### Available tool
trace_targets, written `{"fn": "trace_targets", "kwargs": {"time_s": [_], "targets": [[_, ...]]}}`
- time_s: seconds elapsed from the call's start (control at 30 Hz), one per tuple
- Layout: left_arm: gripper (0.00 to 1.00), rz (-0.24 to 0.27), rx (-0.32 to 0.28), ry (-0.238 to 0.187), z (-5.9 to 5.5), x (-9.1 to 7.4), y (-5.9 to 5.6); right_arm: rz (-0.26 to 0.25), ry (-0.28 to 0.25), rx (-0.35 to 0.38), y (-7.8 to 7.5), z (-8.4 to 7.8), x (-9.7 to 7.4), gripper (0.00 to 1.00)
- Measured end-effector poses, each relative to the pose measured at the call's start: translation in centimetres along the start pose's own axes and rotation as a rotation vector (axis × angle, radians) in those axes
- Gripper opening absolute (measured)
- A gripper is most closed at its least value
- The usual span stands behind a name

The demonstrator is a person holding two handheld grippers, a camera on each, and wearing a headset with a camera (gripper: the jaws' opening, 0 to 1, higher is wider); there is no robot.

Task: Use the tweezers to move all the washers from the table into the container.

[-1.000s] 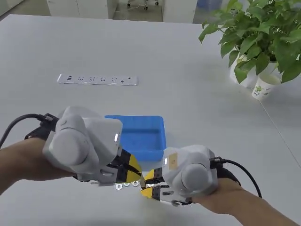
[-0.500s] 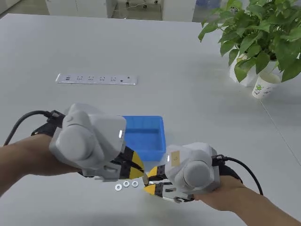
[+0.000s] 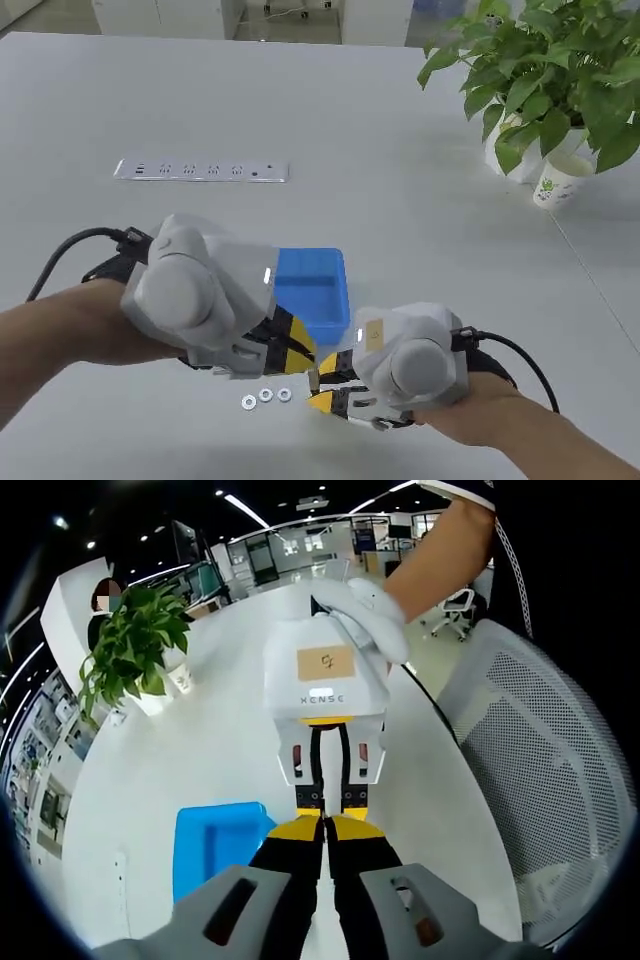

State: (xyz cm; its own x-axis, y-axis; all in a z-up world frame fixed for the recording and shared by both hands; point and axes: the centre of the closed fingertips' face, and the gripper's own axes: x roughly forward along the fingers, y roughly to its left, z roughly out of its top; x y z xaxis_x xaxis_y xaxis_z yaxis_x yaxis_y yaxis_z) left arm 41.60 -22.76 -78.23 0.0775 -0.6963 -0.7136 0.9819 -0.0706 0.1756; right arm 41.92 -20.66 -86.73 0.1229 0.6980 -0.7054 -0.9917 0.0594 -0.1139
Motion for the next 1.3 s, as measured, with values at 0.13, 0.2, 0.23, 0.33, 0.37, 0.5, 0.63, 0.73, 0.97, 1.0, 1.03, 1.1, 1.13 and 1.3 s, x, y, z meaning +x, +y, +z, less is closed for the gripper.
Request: {"fn": "trace_targets", "kwargs": {"time_s": [0.13,0.2,0.23,0.33,0.37,0.5,0.63,0.73,0.97,1.0,1.03,1.1,1.13,1.3], "targets": [[0.06,-0.012,-0.006,-0.002,0.14,0.27,0.52,-0.001,0.001,0.01,-0.09,-0.1,-0.03,0.15],[0.06,-0.024,-0.014,-0.003,0.19,0.37,0.66,-0.002,-0.001,0.017,-0.11,-0.16,-0.09,0.16],[0.06,-0.027,-0.016,-0.002,0.21,0.41,0.73,-0.002,-0.002,0.021,-0.12,-0.17,-0.15,0.16],[0.06,-0.04,-0.009,0.01,0.25,0.56,0.79,-0.003,-0.008,0.036,-0.18,-0.22,-0.28,0.17],[0.06,-0.042,-0.01,0.01,0.26,0.58,0.79,-0.003,-0.009,0.039,-0.18,-0.24,-0.3,0.17],[0.06,-0.053,-0.012,0.015,0.24,0.75,0.82,-0.004,-0.016,0.053,-0.19,-0.25,-0.46,0.17],[0.06,-0.064,-0.009,0.019,0.22,0.83,0.6,-0.009,-0.027,0.064,-0.29,-0.1,-0.6,0.16],[0.06,-0.066,-0.008,0.022,0.16,0.89,0.52,-0.012,-0.027,0.063,-0.4,-0.06,-0.61,0.14],[0.06,-0.078,-0.008,0.038,-0.2,0.93,0.3,0.002,-0.021,0.069,-0.28,-0.03,-0.56,0.12],[0.06,-0.079,-0.01,0.038,-0.22,0.93,0.29,0.002,-0.021,0.07,-0.28,-0.04,-0.56,0.12],[0.06,-0.08,-0.011,0.038,-0.23,0.94,0.28,0.004,-0.021,0.077,-0.27,-0.04,-0.56,0.12],[0.06,-0.083,-0.013,0.036,-0.2,0.96,0.23,0.006,-0.021,0.08,-0.25,-0.03,-0.57,0.11],[0.06,-0.083,-0.013,0.036,-0.18,0.97,0.24,0.007,-0.02,0.082,-0.24,-0.03,-0.59,0.11],[0.06,-0.089,-0.017,0.034,-0.13,1.02,0.16,0.011,-0.02,0.093,-0.18,-0.04,-0.62,0.11]]}}
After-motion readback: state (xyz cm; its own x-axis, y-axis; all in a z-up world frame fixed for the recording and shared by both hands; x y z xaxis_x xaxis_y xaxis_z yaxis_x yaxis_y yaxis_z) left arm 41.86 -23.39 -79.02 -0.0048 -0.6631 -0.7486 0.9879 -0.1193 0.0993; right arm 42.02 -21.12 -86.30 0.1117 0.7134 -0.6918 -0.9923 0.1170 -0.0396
